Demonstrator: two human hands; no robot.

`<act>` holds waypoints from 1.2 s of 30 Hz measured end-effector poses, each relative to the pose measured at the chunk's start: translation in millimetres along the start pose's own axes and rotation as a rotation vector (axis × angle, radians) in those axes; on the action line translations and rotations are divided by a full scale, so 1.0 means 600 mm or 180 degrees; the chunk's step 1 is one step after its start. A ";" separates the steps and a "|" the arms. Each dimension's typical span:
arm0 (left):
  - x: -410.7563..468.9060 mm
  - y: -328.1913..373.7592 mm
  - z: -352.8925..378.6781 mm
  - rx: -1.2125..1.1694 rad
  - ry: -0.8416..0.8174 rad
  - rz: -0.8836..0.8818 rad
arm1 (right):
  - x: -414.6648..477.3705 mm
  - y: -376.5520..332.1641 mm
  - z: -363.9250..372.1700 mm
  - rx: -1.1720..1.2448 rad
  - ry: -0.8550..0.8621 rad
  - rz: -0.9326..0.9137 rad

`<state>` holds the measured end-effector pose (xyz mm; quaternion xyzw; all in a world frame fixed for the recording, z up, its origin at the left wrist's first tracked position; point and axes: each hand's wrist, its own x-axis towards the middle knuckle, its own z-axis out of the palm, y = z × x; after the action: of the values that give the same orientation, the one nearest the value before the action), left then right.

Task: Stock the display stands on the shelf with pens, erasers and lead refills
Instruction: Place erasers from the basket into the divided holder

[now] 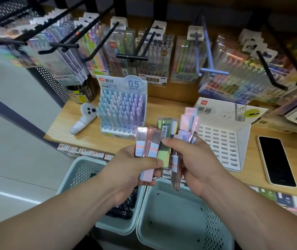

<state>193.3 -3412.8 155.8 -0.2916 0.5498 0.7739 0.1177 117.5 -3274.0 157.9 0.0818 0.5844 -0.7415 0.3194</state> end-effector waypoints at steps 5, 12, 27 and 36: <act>0.001 0.001 0.011 0.0310 -0.0085 0.0263 | -0.006 -0.004 0.006 -0.0022 -0.0151 -0.0055; 0.003 -0.001 0.022 0.0845 -0.0421 0.0503 | -0.016 -0.009 0.006 0.0054 -0.0241 -0.0016; 0.015 -0.013 0.025 0.0489 -0.0379 0.0638 | -0.017 -0.009 -0.004 0.0088 -0.0082 0.0006; 0.022 -0.008 0.050 0.0492 -0.0452 0.0601 | -0.016 -0.026 -0.032 0.0260 0.0063 -0.0060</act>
<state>175.5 -3385.2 151.1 -0.1732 0.6230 0.7555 0.1051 111.7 -3251.1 169.5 0.0966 0.5575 -0.7669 0.3030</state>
